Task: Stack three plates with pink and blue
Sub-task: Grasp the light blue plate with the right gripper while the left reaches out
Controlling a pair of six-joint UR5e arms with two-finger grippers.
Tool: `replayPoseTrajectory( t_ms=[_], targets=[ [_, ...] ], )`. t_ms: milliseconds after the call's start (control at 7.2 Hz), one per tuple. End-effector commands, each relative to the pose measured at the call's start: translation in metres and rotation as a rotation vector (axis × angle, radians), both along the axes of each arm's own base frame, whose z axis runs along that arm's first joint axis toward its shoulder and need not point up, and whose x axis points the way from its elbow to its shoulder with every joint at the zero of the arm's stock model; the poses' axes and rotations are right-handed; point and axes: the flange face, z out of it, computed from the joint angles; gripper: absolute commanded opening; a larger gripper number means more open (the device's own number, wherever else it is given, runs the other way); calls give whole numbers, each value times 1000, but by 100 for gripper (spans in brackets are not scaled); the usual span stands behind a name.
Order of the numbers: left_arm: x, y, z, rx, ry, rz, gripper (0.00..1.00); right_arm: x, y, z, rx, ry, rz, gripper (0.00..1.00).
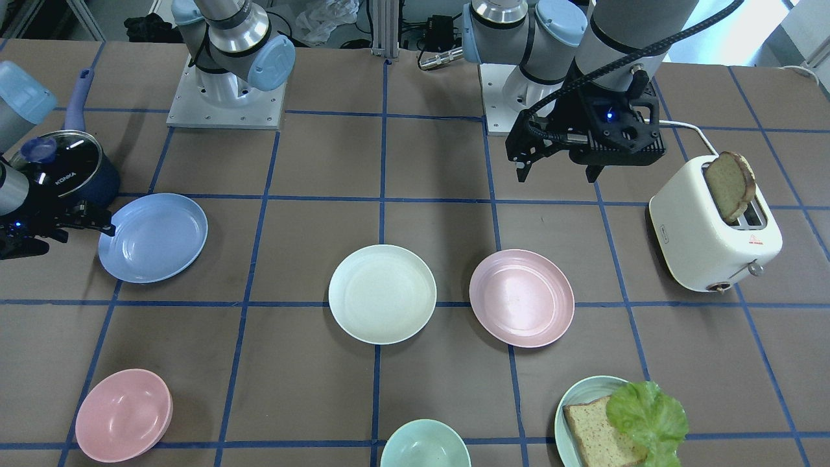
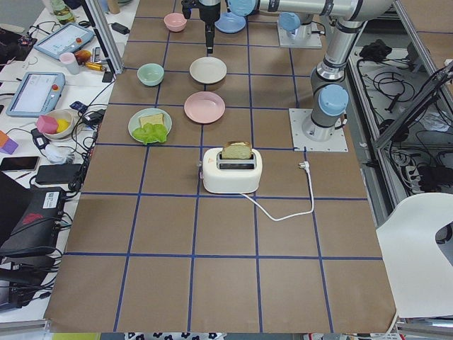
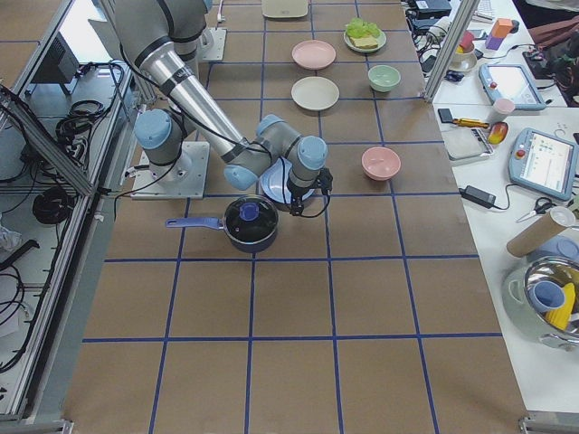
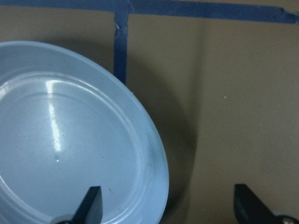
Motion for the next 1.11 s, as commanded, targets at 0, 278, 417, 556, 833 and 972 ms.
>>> replayPoseTrajectory(
  t_ms=[0, 278, 417, 556, 833, 972],
  targets=[
    [2, -9, -27, 60, -2, 6, 100, 3, 0, -4, -11, -30, -12, 94],
    [-13, -36, -116, 82, 7, -1, 100, 3, -1, -9, -5, -37, -16, 81],
    [-27, -43, -159, 81, -3, -20, 100, 2, -2, -8, -9, -34, -16, 79],
    [-31, -60, -200, 102, -3, 88, 100, 4, -5, -8, -31, -54, -33, 77],
    [-47, -72, -257, 152, -14, 175, 100, 5, -5, -9, -26, -59, -65, 67],
    [-47, -75, -278, 184, -20, 180, 100, 5, -5, -9, -27, -58, -69, 67]
  ],
)
